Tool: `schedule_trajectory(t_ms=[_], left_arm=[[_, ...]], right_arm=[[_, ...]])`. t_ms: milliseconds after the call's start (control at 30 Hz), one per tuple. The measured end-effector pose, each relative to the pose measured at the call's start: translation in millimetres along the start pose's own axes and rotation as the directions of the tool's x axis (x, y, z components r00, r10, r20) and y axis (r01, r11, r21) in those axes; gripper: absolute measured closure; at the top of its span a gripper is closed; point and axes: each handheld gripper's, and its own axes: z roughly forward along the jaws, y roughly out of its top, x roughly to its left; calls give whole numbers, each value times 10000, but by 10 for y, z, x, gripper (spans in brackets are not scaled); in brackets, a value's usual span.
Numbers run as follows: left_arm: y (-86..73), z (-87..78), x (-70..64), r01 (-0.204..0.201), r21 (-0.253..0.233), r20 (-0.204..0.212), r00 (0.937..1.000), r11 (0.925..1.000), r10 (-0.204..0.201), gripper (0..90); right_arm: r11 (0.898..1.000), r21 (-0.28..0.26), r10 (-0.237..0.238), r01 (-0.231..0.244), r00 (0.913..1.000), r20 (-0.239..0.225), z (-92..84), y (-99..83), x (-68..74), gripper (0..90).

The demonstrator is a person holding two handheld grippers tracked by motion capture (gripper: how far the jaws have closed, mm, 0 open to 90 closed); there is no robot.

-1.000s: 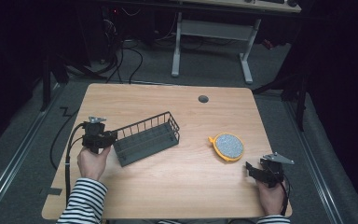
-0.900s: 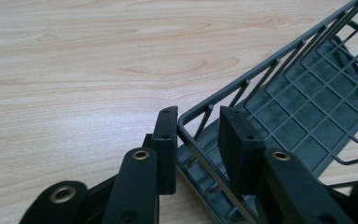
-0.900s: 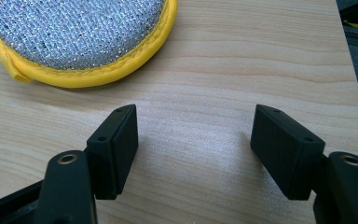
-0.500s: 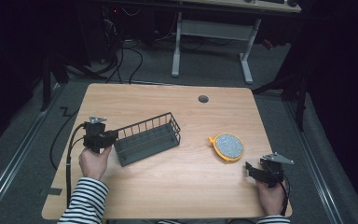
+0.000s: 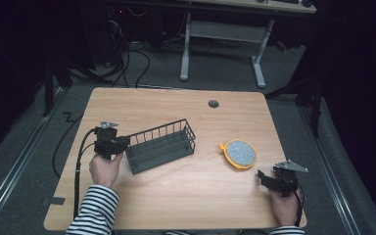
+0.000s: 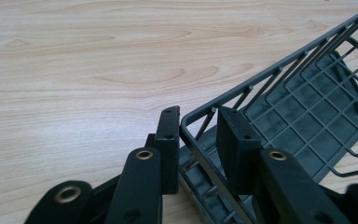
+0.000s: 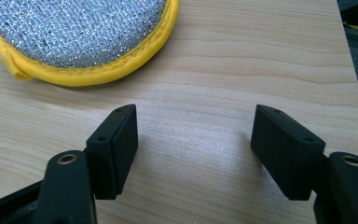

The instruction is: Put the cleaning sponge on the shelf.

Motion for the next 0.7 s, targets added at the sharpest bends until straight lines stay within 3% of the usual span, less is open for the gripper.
schedule_trajectory(t_ms=[200,500,700], left_arm=[[40,63,-78,-36,0,186,9998,10000,36,708],[110,153,-217,-498,112,326,9982,9987,494,710],[121,189,-295,-563,92,522,9971,9984,558,710]], right_arm=[[10000,-1,3,-3,10000,-19,0,0,-1,319],[10000,4,-2,2,10000,-17,0,0,0,318],[10000,2,-1,1,10000,-26,0,0,0,317]])
